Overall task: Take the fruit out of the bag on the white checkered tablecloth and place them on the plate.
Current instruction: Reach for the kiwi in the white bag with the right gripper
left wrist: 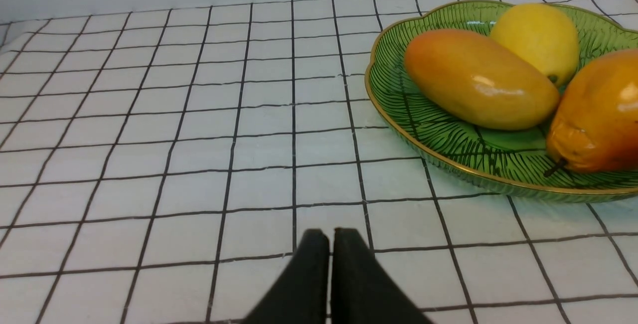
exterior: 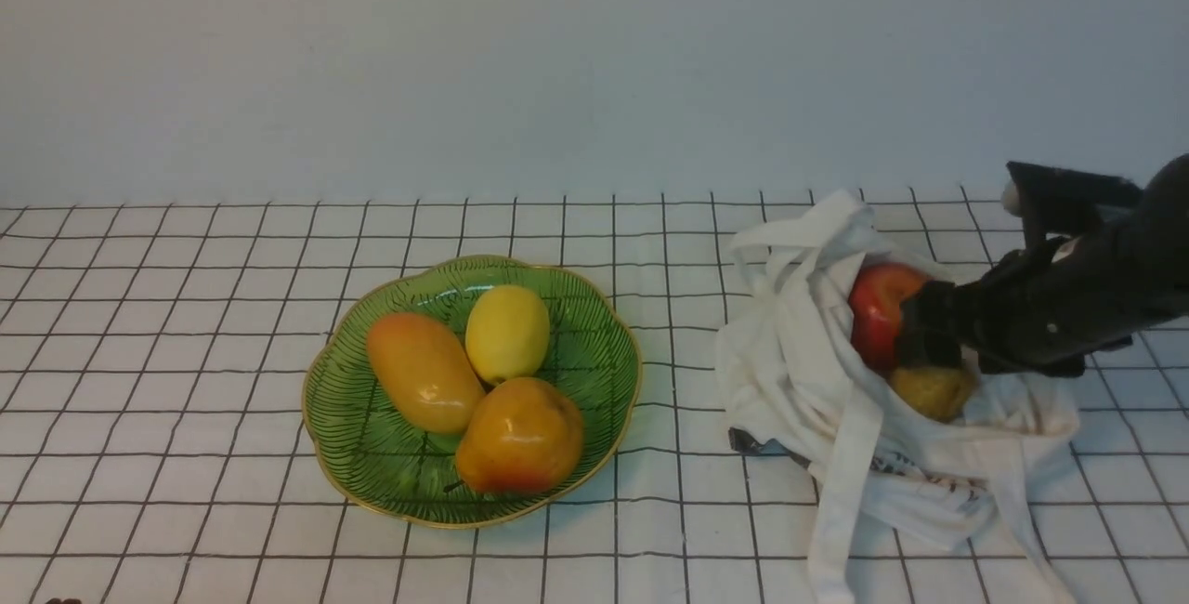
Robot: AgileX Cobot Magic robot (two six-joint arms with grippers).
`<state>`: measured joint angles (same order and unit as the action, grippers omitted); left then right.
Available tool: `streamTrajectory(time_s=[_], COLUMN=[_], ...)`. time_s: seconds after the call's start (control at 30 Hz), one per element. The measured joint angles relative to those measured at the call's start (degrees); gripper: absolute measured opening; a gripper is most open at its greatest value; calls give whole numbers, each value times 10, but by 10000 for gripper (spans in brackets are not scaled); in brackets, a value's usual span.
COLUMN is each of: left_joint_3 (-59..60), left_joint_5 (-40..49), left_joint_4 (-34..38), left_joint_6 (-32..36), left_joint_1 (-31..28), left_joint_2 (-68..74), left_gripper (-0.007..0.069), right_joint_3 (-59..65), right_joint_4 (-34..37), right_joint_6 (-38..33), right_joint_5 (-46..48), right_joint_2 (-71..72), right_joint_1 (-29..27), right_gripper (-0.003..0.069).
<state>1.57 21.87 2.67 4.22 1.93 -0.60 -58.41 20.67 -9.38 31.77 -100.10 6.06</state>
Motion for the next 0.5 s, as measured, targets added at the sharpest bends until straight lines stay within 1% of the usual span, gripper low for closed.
streamTrajectory(time_s=[0.07, 0.17, 0.23, 0.3, 0.5], left_joint_3=[0, 0, 0, 0, 0], left_joint_5=[0, 0, 0, 0, 0], left_joint_4=[0, 0, 0, 0, 0], left_joint_6=[0, 0, 0, 0, 0], left_joint_1=[0, 0, 0, 0, 0], left_joint_2=[0, 0, 0, 0, 0], left_gripper=[-8, -8, -8, -8, -8], right_joint_3=[-3, -5, -5, -5, -5], right_joint_4=[0, 0, 0, 0, -8], right_joint_6=[0, 0, -2, -5, -6], right_joint_5=[-7, -19, -21, -22, -14], right_joint_2=[-19, -37, -41, -39, 2], right_joint_1=[0, 0, 0, 0, 0], right_gripper=[563, 560, 519, 447, 445])
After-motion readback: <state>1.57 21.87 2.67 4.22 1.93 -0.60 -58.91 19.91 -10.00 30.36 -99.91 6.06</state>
